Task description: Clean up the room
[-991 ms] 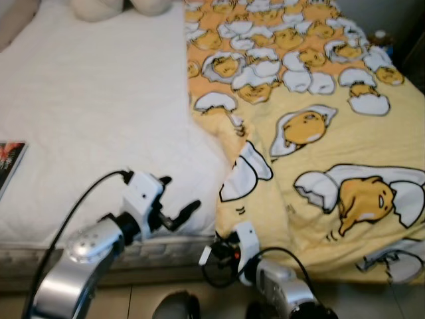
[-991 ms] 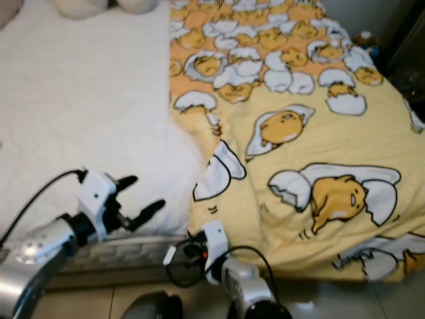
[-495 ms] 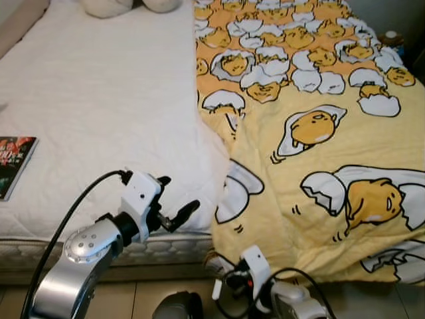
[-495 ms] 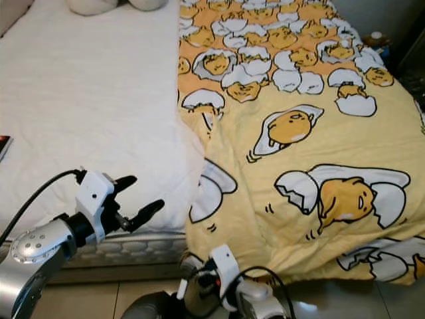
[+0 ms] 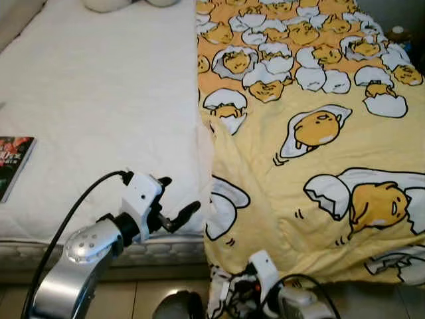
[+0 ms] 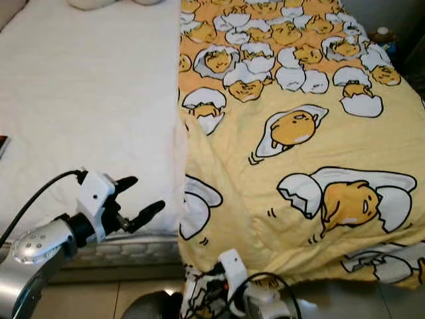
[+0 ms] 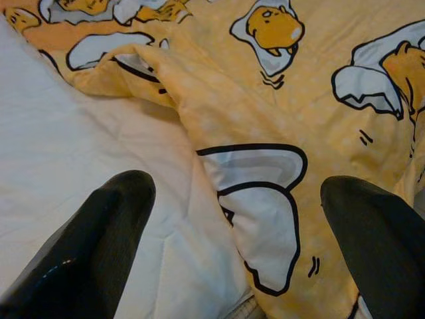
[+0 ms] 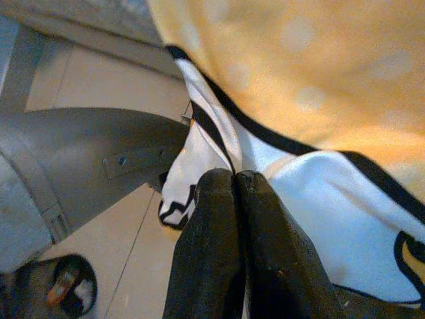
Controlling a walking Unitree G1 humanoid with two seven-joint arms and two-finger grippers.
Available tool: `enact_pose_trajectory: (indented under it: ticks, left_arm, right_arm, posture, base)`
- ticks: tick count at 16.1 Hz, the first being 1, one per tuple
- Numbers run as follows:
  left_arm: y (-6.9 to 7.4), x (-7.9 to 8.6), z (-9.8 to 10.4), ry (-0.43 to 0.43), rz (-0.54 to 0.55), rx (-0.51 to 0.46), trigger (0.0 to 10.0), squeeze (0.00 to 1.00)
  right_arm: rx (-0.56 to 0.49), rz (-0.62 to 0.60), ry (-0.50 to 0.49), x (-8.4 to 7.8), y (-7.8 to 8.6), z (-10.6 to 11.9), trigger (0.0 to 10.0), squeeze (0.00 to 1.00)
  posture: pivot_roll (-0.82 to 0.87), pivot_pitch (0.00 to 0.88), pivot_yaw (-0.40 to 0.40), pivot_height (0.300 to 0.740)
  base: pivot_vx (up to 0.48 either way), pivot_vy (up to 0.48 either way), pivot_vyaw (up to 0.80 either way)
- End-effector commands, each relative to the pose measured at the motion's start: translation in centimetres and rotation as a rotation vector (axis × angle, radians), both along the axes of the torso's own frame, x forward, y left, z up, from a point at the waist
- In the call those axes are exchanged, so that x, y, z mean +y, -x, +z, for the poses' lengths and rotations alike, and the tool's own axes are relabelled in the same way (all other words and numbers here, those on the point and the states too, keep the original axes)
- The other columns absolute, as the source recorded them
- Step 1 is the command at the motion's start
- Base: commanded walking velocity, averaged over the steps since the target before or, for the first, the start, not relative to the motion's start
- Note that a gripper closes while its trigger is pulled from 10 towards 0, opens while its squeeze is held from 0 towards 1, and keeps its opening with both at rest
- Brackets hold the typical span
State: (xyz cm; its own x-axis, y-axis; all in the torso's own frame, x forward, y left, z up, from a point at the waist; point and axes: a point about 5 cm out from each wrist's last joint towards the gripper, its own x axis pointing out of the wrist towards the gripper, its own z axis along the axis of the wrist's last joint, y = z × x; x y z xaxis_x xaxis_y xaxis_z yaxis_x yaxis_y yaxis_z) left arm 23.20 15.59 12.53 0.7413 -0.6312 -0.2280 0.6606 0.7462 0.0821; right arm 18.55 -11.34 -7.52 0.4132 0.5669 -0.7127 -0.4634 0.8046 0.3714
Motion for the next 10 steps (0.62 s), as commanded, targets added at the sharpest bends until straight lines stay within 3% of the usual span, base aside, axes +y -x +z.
enact_pose_trajectory:
  ticks: [1,5,7,8,9,10]
  left_arm:
    - [0.2,0.2,-0.1,-0.012,-0.005,0.007,10.0,0.00]
    - [0.2,0.3,-0.1,-0.017,-0.008,0.005,10.0,0.00]
    - [0.2,0.3,-0.1,-0.019,-0.007,0.005,10.0,0.00]
    - [0.2,0.2,-0.1,-0.019,-0.008,0.005,10.0,0.00]
    - [0.2,0.2,-0.1,-0.019,-0.010,0.005,10.0,0.00]
    - [0.2,0.2,-0.1,-0.019,-0.011,0.005,10.0,0.00]
  right_arm:
    - [-0.002,-0.028,-0.009,0.4,0.1,-0.1,0.0,0.00]
    - [0.031,0.018,0.004,0.6,1.0,-0.5,0.0,0.00]
    - [0.041,0.026,0.083,-0.2,1.5,-1.0,0.0,0.00]
    - [0.039,0.017,0.115,-0.7,1.5,-1.1,0.7,0.00]
    - [0.054,0.008,0.162,-1.5,1.9,-1.4,10.0,0.00]
    - [0.063,-0.002,0.188,-2.0,2.2,-1.6,10.0,0.00]
  posture:
    - [0.18,0.132,0.046,0.740]
    - [0.18,0.132,0.046,0.740]
    - [0.19,0.132,0.047,0.740]
    - [0.19,0.132,0.047,0.740]
    - [0.19,0.131,0.046,0.740]
    - [0.19,0.131,0.046,0.740]
  base:
    - [0.000,0.480,0.00]
    - [0.000,0.087,0.00]
    - [0.000,0.000,0.00]
    - [0.000,0.000,0.00]
    - [0.000,0.000,0.00]
    - [0.000,0.000,0.00]
